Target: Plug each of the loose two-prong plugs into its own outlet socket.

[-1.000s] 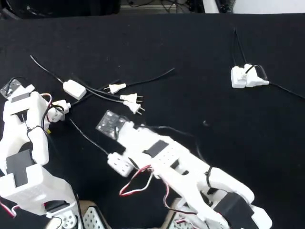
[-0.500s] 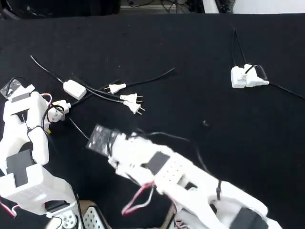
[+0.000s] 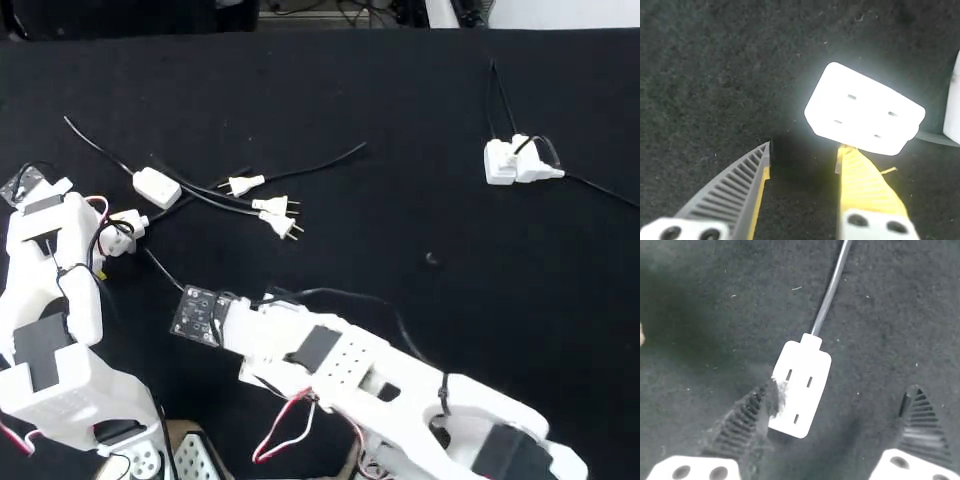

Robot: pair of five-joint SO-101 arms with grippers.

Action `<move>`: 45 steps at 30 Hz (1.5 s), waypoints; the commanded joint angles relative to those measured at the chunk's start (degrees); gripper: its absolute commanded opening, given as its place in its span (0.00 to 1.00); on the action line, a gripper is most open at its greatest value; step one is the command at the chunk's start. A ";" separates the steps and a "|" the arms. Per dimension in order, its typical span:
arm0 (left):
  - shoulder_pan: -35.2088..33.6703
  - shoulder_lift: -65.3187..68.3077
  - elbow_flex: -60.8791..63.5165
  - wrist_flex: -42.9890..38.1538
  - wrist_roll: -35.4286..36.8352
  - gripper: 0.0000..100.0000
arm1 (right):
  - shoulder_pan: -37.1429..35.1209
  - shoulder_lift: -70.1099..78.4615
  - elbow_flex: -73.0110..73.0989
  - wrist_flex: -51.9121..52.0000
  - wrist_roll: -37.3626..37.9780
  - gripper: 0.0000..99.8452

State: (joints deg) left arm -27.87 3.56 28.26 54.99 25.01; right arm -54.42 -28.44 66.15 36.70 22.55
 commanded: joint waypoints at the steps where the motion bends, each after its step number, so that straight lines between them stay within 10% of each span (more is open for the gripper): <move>1: -0.40 -0.53 -1.45 -0.62 -0.53 0.22 | -0.18 3.74 -3.12 1.76 3.25 0.38; 28: -0.22 -0.53 -1.98 -0.70 -0.62 0.22 | -0.44 -0.13 -7.25 3.69 -11.34 0.38; 45: -0.40 -0.53 -1.80 -0.70 -0.62 0.22 | -5.45 -6.29 -3.65 7.56 -8.00 0.38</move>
State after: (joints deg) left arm -27.87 3.56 28.26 54.90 24.84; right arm -58.64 -32.75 62.73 43.74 12.18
